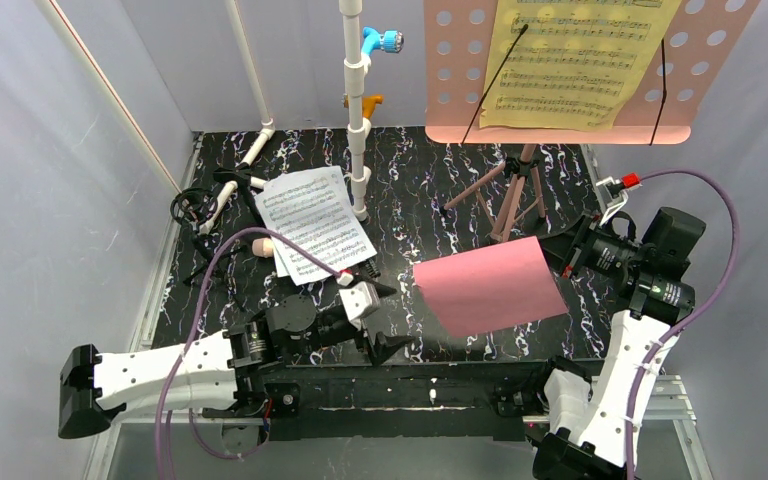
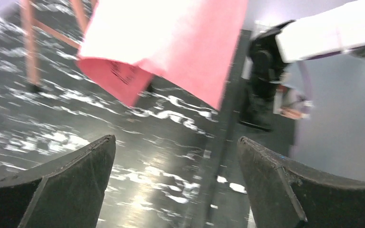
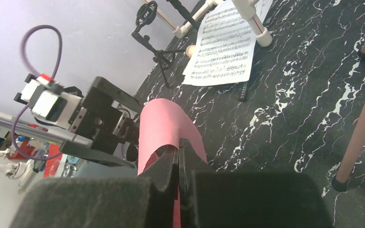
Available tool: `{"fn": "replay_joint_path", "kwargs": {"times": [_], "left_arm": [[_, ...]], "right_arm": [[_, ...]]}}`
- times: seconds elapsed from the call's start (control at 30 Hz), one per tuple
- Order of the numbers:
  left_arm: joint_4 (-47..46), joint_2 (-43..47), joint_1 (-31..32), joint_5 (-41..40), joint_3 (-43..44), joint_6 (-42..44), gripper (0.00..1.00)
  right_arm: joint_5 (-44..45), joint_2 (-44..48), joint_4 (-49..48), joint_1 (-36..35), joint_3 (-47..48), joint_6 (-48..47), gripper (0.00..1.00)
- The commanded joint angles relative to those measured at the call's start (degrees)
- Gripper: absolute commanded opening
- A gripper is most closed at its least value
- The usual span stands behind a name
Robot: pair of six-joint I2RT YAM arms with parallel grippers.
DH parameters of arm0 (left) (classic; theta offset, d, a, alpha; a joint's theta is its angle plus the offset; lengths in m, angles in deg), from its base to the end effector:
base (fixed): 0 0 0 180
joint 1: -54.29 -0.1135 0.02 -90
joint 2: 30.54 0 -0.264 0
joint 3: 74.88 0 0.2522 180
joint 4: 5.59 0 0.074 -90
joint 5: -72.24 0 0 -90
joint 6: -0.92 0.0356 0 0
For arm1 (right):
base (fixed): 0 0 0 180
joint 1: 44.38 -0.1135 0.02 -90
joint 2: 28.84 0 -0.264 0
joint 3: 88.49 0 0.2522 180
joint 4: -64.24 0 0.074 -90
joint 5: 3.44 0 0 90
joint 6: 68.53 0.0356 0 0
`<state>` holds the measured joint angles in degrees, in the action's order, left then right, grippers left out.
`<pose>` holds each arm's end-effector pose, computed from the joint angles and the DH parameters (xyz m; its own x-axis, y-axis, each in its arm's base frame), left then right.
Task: Pack up the instrument practice props
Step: Pick up the sheet music from the music stand.
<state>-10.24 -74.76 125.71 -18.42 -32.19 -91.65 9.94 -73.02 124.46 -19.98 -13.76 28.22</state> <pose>0.0617 -0.1822 0.2968 -0.0250 -0.0663 -0.9975 0.9440 0.3269 -0.0454 0.1230 -0.0178 0.3850 -0.5269 0.2689 -0.8063 -0.6166 0.5320 0.5804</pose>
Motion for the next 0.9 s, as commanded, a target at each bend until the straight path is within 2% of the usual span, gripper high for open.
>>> {"fn": "replay_joint_path", "kwargs": {"times": [0.0,0.17,0.3,0.4,0.57,0.73,0.87], "left_arm": [[-0.5,1.4,2.3,-15.4,1.7,24.7,0.98],[-3.1,-3.2,5.7,-18.6,5.5,37.1,0.98],[-8.9,-9.7,6.0,-19.3,7.5,42.7,0.98],[-11.2,-12.8,6.0,-17.8,9.4,43.1,0.98],[-11.2,-15.5,6.0,-16.6,11.3,40.2,0.83],[-14.1,-17.8,6.1,-18.2,11.9,40.2,0.80],[-15.7,-19.3,6.1,-18.2,13.3,41.2,0.70]], "right_arm": [[-0.5,0.5,1.0,0.2,-0.7,-1.6,0.01],[-0.8,0.5,1.1,0.2,-1.5,-1.6,0.01],[-1.3,0.5,1.2,0.1,-1.3,-1.4,0.01],[-1.5,0.3,1.1,0.1,-1.0,-1.1,0.01],[-1.9,0.2,1.1,0.0,-1.0,-0.9,0.01],[-2.2,0.1,1.1,0.0,-1.1,-0.8,0.01],[-2.2,0.0,1.0,-0.1,-1.2,-0.5,0.01]]}}
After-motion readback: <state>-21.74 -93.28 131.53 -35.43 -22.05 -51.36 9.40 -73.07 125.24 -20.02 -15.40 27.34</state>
